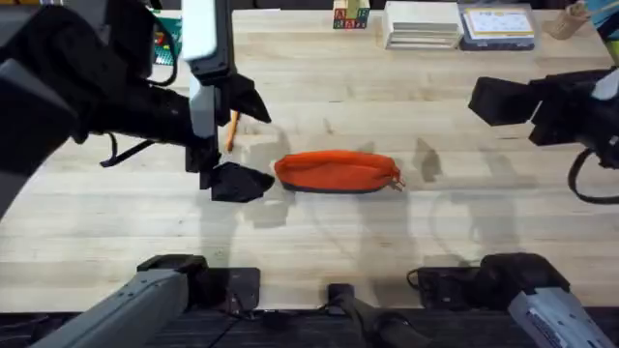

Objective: Unzip the bag, pick up the pens from the table one at a time and place them inside, then zip the bag closed.

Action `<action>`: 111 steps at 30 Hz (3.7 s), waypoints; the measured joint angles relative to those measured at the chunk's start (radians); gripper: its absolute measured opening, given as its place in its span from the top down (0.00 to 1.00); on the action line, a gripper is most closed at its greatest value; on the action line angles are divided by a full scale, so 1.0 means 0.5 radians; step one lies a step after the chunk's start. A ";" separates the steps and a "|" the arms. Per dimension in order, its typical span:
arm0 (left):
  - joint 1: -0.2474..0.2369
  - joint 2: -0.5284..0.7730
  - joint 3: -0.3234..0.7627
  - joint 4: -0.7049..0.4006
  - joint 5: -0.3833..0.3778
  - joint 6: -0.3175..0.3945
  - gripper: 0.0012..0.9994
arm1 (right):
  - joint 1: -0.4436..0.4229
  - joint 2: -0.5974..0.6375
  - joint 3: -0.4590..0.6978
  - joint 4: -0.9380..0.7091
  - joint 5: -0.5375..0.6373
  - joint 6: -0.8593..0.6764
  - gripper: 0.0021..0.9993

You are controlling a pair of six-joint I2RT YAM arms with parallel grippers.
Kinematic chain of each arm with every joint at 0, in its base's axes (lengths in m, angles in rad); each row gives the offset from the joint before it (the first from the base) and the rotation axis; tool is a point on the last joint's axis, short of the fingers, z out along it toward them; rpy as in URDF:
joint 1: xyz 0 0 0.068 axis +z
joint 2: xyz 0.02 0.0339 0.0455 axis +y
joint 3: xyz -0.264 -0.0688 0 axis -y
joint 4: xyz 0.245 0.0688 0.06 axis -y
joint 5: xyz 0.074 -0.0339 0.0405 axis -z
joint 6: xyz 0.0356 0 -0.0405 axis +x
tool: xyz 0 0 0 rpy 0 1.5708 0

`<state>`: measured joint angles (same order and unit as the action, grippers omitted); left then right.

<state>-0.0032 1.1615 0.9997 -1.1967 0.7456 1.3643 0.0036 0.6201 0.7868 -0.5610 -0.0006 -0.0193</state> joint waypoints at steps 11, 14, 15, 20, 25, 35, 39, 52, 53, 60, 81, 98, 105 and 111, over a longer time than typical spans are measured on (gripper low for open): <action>0.000 0.431 0.000 -0.041 0.052 0.287 0.00 | 0.000 -0.001 0.000 0.000 0.000 -0.002 0.00; 0.000 0.562 0.000 0.014 0.077 0.337 0.00 | 0.000 0.000 0.000 0.000 0.000 -0.006 0.00; 0.000 0.598 0.000 0.034 0.087 0.347 0.00 | 0.000 0.000 0.000 -0.001 0.000 -0.006 0.00; 0.000 0.738 0.000 0.125 0.134 0.375 0.00 | 0.000 0.000 0.001 0.000 0.000 -0.007 0.00; 0.000 0.826 0.000 0.192 0.179 0.391 0.00 | 0.000 -0.001 0.001 0.000 0.000 -0.007 0.00; -0.064 0.967 0.008 0.188 0.269 0.446 0.00 | 0.000 -0.001 0.001 0.000 0.000 -0.006 0.00; -0.067 0.966 0.008 0.187 0.284 0.453 0.01 | 0.000 0.000 0.001 0.000 0.000 -0.007 0.00; -0.067 0.966 0.008 0.195 0.288 0.453 0.01 | 0.000 0.000 0.001 0.000 0.000 -0.007 0.00; -0.067 0.967 0.008 0.195 0.288 0.453 0.01 | 0.000 -0.001 0.001 0.000 0.000 -0.007 0.00; -0.067 0.967 0.008 0.179 0.287 0.457 0.33 | 0.000 0.000 0.001 0.000 0.000 -0.007 0.00; -0.067 0.987 0.008 0.171 0.291 0.466 0.96 | 0.000 0.000 0.001 -0.050 -0.119 -0.022 0.00; -0.067 0.987 0.009 0.171 0.291 0.466 0.96 | 0.000 -0.001 0.001 -0.407 -0.454 -0.520 0.00; -0.067 0.987 0.009 0.171 0.291 0.465 0.96 | 0.000 0.000 0.001 -0.497 -0.574 -0.571 0.00; -0.067 0.987 0.009 0.171 0.291 0.466 0.96 | 0.001 0.057 0.002 -0.508 -0.628 -0.585 0.00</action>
<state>-0.0368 1.6550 1.0042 -1.1110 0.8909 1.5974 0.0040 0.6487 0.7876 -0.8151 -0.3146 -0.3119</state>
